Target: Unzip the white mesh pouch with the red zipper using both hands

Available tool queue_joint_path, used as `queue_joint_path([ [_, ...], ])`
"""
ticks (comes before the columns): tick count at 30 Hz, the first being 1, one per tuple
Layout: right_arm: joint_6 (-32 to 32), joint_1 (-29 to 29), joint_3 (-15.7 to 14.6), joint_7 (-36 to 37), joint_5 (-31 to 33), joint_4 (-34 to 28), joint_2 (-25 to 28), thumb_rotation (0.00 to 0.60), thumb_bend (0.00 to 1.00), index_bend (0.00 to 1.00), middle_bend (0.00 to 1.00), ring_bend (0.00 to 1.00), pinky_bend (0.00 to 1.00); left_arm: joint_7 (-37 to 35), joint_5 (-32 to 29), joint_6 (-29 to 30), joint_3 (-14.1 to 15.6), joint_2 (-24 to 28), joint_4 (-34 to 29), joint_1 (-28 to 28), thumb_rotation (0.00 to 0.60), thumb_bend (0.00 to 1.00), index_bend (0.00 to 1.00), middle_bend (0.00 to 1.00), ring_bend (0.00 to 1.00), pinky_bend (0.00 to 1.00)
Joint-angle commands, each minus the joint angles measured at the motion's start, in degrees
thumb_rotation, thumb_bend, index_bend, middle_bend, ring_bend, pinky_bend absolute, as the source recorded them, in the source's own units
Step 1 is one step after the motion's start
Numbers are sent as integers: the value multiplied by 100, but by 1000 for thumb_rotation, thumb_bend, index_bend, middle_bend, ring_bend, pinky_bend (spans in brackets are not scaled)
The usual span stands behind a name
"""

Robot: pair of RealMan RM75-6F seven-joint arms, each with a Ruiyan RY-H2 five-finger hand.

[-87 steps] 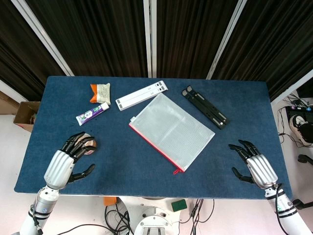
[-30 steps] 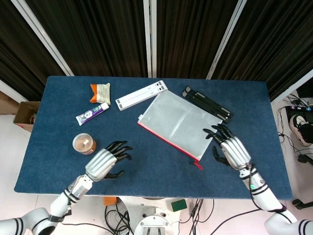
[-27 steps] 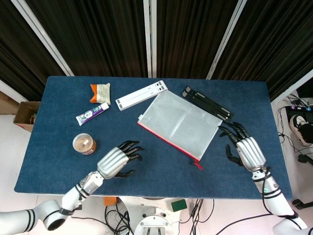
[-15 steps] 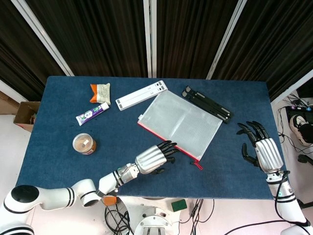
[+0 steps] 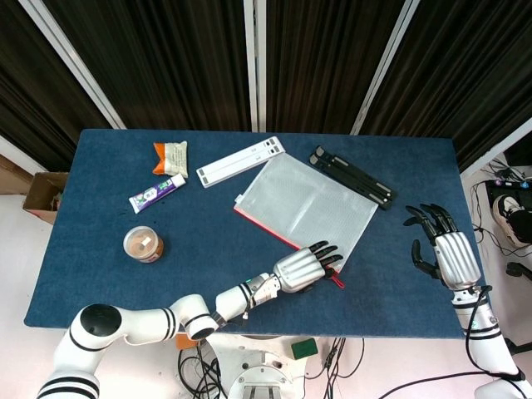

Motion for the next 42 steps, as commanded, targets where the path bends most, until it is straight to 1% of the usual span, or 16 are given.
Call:
queue_joint_path([
  [1,-50,5,16,34,35,15,-2,600,669,152,378,109,144,187,-232,-207,-109,-229,266,-230,600,313,359,87,2,88],
  [7,-166,41,58,68,78,34,-25,600,668,149,376,109,144,421,-643,-392,-333,-673,742,-588,600,313,368,87,2,88],
  [11,-172,30,73,69,84,17,-3,600,668,147,375,109,144,509,-777,-386,-378,-830,915,-737,600,312,383,87,2,87],
  [21,-180,-21,77,173,100,33,17,600,668,141,375,109,144,668,-987,-332,-223,-958,1127,-817,600,312,441,88,2,87],
  [25,-182,-31,76,203,86,34,15,600,668,141,375,109,144,749,-972,-225,-117,-910,1057,-793,600,313,479,95,2,87],
  [30,-220,-28,65,187,68,18,12,600,668,135,377,109,144,833,-995,-99,-33,-834,917,-743,600,327,498,102,2,87],
  [36,-217,-42,61,149,49,-17,12,600,667,133,379,109,144,918,-1074,-62,50,-785,833,-693,600,372,511,107,2,87],
  [42,-227,-52,51,120,30,-54,24,600,668,133,385,109,144,901,-1103,66,119,-762,805,-616,600,470,556,123,2,87],
])
